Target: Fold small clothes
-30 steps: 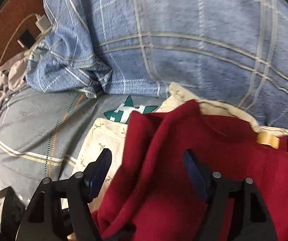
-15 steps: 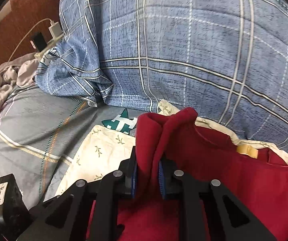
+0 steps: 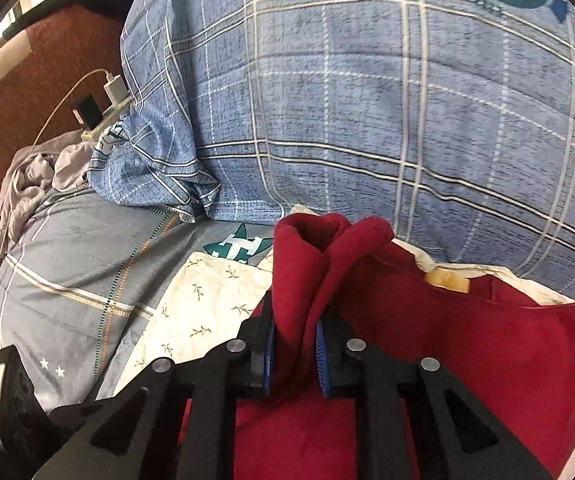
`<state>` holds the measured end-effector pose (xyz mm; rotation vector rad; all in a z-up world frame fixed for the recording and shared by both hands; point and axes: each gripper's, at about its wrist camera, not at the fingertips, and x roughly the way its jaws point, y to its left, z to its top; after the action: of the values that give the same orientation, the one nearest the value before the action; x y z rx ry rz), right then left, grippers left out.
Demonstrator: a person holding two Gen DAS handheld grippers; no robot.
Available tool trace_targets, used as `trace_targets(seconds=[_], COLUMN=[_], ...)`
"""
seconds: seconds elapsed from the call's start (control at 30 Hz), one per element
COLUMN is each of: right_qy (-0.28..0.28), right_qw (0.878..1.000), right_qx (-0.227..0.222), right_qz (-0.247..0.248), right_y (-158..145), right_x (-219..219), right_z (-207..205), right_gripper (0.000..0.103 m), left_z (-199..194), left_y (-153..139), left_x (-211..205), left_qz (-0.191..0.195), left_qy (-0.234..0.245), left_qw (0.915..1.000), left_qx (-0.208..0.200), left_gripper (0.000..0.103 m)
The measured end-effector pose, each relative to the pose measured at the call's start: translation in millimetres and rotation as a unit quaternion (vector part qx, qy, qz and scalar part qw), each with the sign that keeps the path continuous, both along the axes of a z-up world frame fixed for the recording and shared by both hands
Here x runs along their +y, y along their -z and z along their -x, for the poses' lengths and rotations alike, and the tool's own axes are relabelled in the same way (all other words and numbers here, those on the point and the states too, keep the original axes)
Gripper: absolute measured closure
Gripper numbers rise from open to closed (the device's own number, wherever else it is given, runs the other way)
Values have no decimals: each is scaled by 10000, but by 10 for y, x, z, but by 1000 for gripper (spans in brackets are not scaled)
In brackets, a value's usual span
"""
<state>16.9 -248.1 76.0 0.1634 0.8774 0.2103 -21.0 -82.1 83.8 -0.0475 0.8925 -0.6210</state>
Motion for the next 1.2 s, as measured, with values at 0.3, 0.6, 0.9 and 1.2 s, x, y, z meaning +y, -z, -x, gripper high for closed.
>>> trace_targets(seconds=[0.3,0.6,0.9,1.2], right_qy=[135,549,1088,1613], right_qw=[9998,9982,9940,9839], right_qx=[-152,-173,71,557], right_qz=[5,157,12,-528], right_y=[-198,-317,32,563], right_x=[-330,-1122,-1817,-2225], right_z=[179,524,607,670], right_gripper=[87,88,88,69], left_z=[184,449,623,729], left_y=[-304,-519,-287,-175], left_x=[-375,-1160,-1993,-2086], left_qz=[-126,-145,-305,-40], left_qy=[324,1140,1554,1882], left_qw=[9992,9932,9874,9803], left_qx=[-205,-206,48,604], left_gripper=[87,88,89,58])
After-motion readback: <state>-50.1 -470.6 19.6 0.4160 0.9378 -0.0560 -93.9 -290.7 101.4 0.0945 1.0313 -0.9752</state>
